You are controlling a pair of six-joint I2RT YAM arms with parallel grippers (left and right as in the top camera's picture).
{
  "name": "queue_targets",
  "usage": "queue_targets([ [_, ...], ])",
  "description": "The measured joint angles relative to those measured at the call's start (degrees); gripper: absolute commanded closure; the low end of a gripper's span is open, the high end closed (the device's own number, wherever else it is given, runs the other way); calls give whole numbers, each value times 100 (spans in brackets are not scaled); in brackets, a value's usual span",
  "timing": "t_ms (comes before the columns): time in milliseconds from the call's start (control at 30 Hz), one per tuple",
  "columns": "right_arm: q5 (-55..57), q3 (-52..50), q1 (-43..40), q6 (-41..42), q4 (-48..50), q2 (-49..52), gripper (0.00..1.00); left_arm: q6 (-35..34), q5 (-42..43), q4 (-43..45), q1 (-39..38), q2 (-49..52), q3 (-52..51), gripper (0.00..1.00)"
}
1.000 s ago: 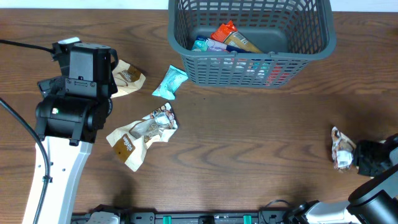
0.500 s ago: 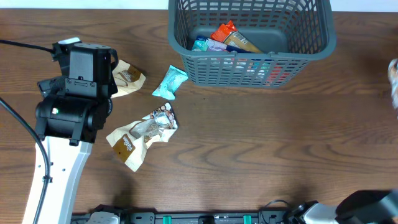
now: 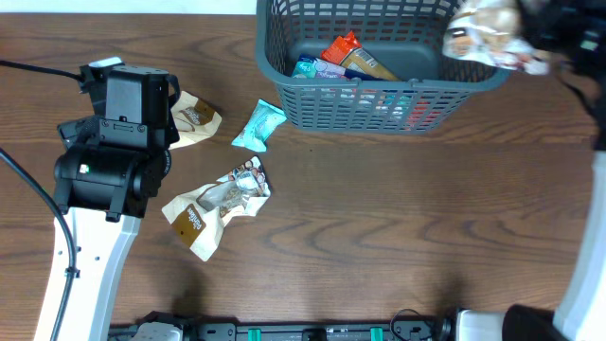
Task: Pack container
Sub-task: 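Lift the pouch into the basket, open the right gripper, withdraw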
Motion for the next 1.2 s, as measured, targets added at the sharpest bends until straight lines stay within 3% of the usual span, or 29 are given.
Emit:
queue_targets([
  [433,201,-4,911,-944,382,2131,95,0,4,0,0,0,0,1],
  [500,208,-4,918,-935,380,2323,74,0,39,-2,0,0,0,1],
  [600,234,-4,916,-920,369,2573,32,-2,160,0,0,0,0,1],
  [700,243,-4,916,-903,306,2734,4,0,282,0,0,0,0,2],
  [733,240,-4,916,-911,267,2771,1,0,308,0,0,0,0,1],
  [1033,155,72,916,-750,120,2861,1,0,428,0,0,0,0,1],
  [1200,-289,973,881,-323,37,2953,1,-2,645,-2,0,0,0,1],
])
